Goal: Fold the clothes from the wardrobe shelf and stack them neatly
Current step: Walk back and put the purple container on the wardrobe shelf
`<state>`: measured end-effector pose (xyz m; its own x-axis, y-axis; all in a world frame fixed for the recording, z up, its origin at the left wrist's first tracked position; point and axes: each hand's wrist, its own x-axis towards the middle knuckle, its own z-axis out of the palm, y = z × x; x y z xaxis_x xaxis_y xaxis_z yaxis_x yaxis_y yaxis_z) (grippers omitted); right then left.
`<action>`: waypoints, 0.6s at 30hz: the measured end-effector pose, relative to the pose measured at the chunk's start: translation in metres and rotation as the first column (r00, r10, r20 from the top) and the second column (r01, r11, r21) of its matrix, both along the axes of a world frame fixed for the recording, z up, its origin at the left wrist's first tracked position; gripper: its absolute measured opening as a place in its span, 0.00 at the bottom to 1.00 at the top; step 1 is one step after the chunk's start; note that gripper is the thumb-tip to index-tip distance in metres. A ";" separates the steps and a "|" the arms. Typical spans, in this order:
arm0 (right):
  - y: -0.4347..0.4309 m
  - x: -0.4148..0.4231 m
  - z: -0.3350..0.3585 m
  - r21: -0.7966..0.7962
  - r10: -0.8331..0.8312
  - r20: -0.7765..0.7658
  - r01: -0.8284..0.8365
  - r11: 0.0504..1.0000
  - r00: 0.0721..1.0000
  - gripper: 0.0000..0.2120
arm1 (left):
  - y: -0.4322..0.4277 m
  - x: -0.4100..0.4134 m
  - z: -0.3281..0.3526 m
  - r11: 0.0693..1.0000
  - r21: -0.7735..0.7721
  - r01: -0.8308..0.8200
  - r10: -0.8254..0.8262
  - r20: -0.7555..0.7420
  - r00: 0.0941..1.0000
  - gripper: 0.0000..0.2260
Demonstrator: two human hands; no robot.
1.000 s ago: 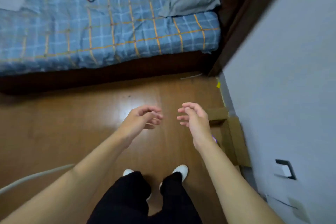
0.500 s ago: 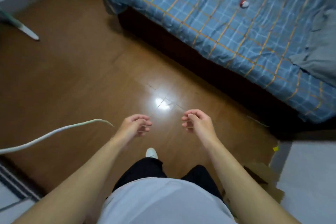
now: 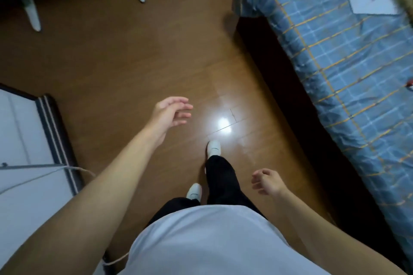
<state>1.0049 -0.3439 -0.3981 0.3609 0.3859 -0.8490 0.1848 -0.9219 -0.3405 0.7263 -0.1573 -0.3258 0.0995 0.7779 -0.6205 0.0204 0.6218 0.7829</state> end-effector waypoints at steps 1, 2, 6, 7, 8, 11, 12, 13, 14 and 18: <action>0.018 0.002 -0.003 0.003 0.016 -0.008 -0.016 1.000 1.000 0.10 | 0.016 -0.004 0.001 1.000 0.015 -0.021 0.021 -0.006 1.000 0.09; 0.038 0.005 -0.006 0.003 0.024 -0.019 -0.024 1.000 1.000 0.10 | 0.031 -0.009 0.000 0.999 0.025 -0.043 0.044 -0.020 0.999 0.09; 0.132 0.007 -0.014 -0.013 0.087 -0.056 -0.088 0.996 0.995 0.09 | 0.076 -0.032 -0.011 0.979 -0.022 -0.205 0.202 -0.092 0.975 0.09; 0.159 0.003 -0.014 -0.005 0.120 -0.062 -0.120 0.993 0.991 0.10 | 0.083 -0.037 -0.017 0.970 -0.048 -0.239 0.232 -0.111 0.966 0.08; 0.188 -0.004 -0.012 0.013 0.156 -0.077 -0.156 0.988 0.985 0.10 | 0.087 -0.044 -0.023 0.960 -0.080 -0.267 0.255 -0.135 0.957 0.08; 0.282 -0.039 0.001 0.122 0.231 -0.153 -0.214 0.969 0.961 0.08 | 0.088 -0.061 -0.044 0.913 -0.211 -0.348 0.304 -0.216 0.928 0.08; 0.312 -0.055 0.008 0.164 0.245 -0.184 -0.216 0.963 0.952 0.07 | 0.086 -0.067 -0.050 0.892 -0.259 -0.371 0.311 -0.245 0.918 0.08; 0.341 -0.071 0.015 0.204 0.259 -0.217 -0.216 0.955 0.941 0.06 | 0.082 -0.073 -0.056 0.871 -0.306 -0.385 0.307 -0.275 0.911 0.08; 0.369 -0.087 0.022 0.244 0.271 -0.250 -0.210 0.947 0.930 0.06 | 0.078 -0.079 -0.062 0.852 -0.348 -0.391 0.293 -0.301 0.907 0.09; 0.467 -0.148 0.043 0.386 0.320 -0.319 -0.186 0.904 0.892 0.09 | 0.075 -0.115 -0.083 0.777 -0.463 -0.427 0.276 -0.359 0.891 0.11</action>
